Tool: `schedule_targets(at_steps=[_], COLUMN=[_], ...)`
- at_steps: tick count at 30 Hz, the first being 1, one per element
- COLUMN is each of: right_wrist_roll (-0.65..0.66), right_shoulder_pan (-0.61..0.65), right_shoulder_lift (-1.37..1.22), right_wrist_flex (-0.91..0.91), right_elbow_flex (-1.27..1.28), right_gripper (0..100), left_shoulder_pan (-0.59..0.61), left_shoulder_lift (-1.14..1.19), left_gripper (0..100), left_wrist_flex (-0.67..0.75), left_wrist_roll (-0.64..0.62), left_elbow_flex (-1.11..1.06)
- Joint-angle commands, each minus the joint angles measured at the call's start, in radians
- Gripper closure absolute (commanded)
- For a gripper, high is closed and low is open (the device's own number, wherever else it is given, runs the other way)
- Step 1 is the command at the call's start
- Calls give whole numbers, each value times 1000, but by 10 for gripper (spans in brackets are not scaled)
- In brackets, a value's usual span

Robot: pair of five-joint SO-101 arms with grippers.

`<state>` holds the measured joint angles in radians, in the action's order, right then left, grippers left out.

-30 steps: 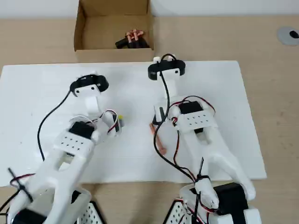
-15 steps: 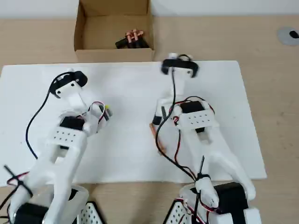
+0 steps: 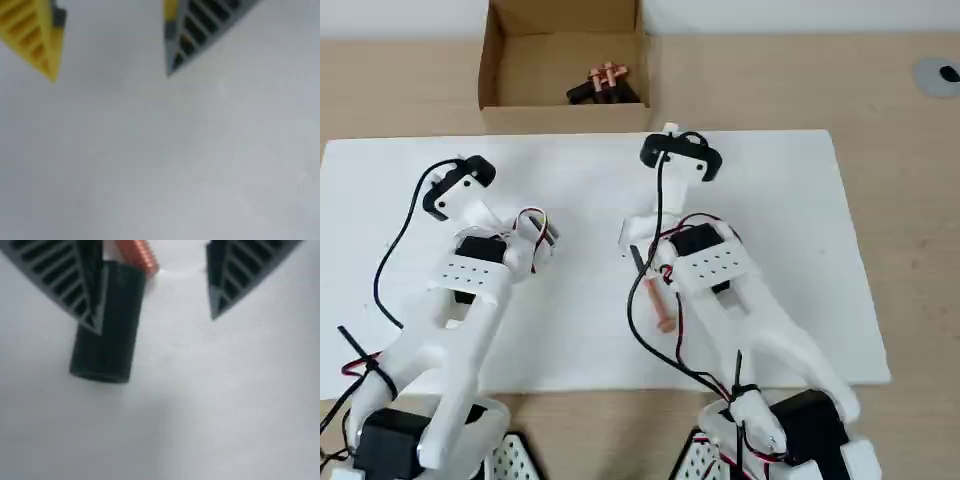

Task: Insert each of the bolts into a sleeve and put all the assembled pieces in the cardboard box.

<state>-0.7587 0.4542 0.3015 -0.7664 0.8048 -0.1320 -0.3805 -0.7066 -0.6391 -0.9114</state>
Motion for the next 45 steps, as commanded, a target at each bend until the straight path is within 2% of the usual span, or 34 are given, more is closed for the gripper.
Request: schedule_targets(at_steps=[1, 13, 26, 34, 39, 45], right_wrist_roll=[-12, -12, -12, -12, -14, -12], right_shoulder_pan=[18, -54, -56, -58, -59, -59], right_shoulder_lift=[1, 1, -2, -147, -228, -248], right_wrist_flex=[2, -8, -6, -15, -98, -97], right_elbow_flex=[-12, 22, 35, -28, -113, -127], right_gripper=[842, 842, 842, 843, 843, 945], left_shoulder_pan=[2, 3, 8, 8, 8, 8], left_shoulder_lift=[2, 2, 2, 4, 4, 4], left_gripper=[839, 839, 839, 839, 839, 839], left_wrist_flex=[12, 12, 12, 12, 12, 12], left_wrist_roll=[-5, -3, -3, -3, -3, -3], left_elbow_flex=[46, 43, 43, 43, 43, 43])
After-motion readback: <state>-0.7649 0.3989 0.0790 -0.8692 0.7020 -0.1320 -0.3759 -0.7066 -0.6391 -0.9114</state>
